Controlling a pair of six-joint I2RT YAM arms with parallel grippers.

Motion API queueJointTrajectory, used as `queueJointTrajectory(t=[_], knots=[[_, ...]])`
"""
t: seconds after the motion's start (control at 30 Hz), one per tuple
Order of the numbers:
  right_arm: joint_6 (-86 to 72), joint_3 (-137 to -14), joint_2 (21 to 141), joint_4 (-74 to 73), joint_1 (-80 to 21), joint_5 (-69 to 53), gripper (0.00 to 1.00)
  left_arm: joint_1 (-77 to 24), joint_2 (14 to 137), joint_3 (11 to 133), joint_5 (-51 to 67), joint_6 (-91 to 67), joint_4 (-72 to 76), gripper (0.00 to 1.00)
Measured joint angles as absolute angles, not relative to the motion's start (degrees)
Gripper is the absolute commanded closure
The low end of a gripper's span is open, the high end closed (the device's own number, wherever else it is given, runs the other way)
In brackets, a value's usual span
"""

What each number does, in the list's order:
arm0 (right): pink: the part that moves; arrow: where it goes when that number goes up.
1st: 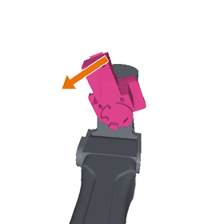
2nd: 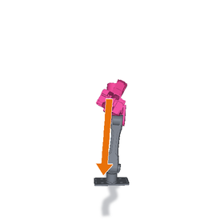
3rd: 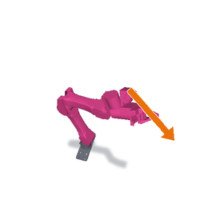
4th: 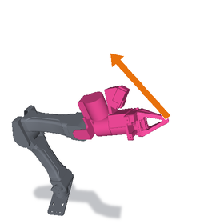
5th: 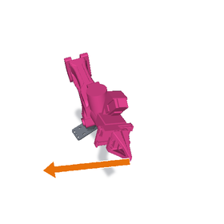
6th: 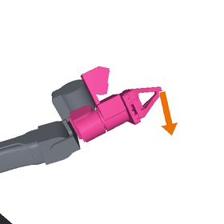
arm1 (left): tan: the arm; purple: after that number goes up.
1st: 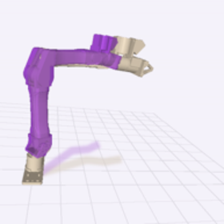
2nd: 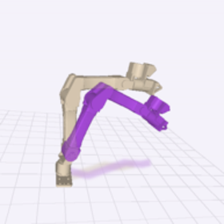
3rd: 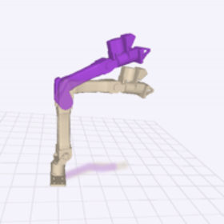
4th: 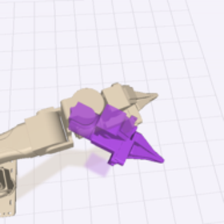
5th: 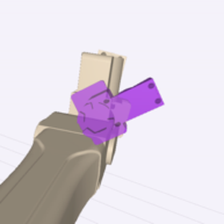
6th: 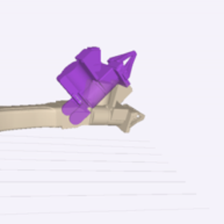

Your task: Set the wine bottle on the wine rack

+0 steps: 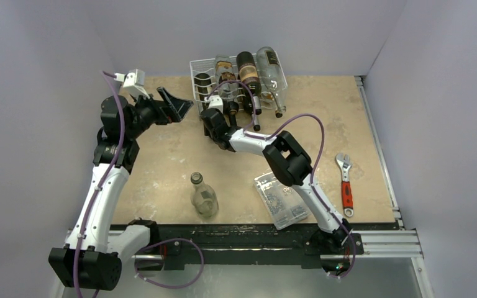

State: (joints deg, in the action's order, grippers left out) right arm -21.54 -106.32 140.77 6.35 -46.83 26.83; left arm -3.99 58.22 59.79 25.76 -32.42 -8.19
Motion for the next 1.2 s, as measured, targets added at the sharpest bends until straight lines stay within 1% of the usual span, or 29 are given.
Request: queueJointTrajectory(t=[0.07,0.23,0.37,0.4,0.43,0.6,0.8,0.9,1.03,1.2], knots=[[-21.4,-106.9,141.1,6.1,-47.0,27.4,0.75,-3.9,58.2,59.8,25.8,-32.4,-8.2,0.0],[-20.9,-107.2,141.3,6.2,-47.0,28.0,0.56,-3.8,58.2,59.8,25.8,-32.4,-8.2,0.0],[-19.9,-107.8,141.4,11.0,-46.9,30.9,0.42,-3.8,58.3,59.8,25.9,-32.6,-8.1,0.0],[-19.9,-107.9,141.1,12.0,-46.7,31.3,0.39,-3.8,58.3,59.8,26.0,-32.7,-8.0,0.0],[-19.9,-107.3,140.9,13.0,-46.6,31.8,0.35,-3.7,58.4,59.8,26.3,-33.0,-7.8,0.0],[-20.3,-97.8,134.9,17.0,-46.4,31.3,0.25,-3.7,58.9,59.8,27.0,-34.0,-7.3,0.0],[-20.3,-89.0,122.7,15.9,-46.5,28.1,0.15,-3.7,58.9,59.8,26.8,-33.7,-7.4,0.0],[-20.0,-83.1,114.0,13.7,-46.6,25.6,0.12,-3.7,58.9,59.8,26.2,-33.2,-7.6,0.0],[-19.2,-73.2,102.3,11.0,-46.6,21.0,0.11,-3.7,58.9,59.8,25.1,-31.9,-8.8,0.0],[-18.3,-64.0,94.7,6.3,-46.5,12.4,0.11,-3.7,58.9,59.8,23.8,-30.4,-9.3,0.0]])
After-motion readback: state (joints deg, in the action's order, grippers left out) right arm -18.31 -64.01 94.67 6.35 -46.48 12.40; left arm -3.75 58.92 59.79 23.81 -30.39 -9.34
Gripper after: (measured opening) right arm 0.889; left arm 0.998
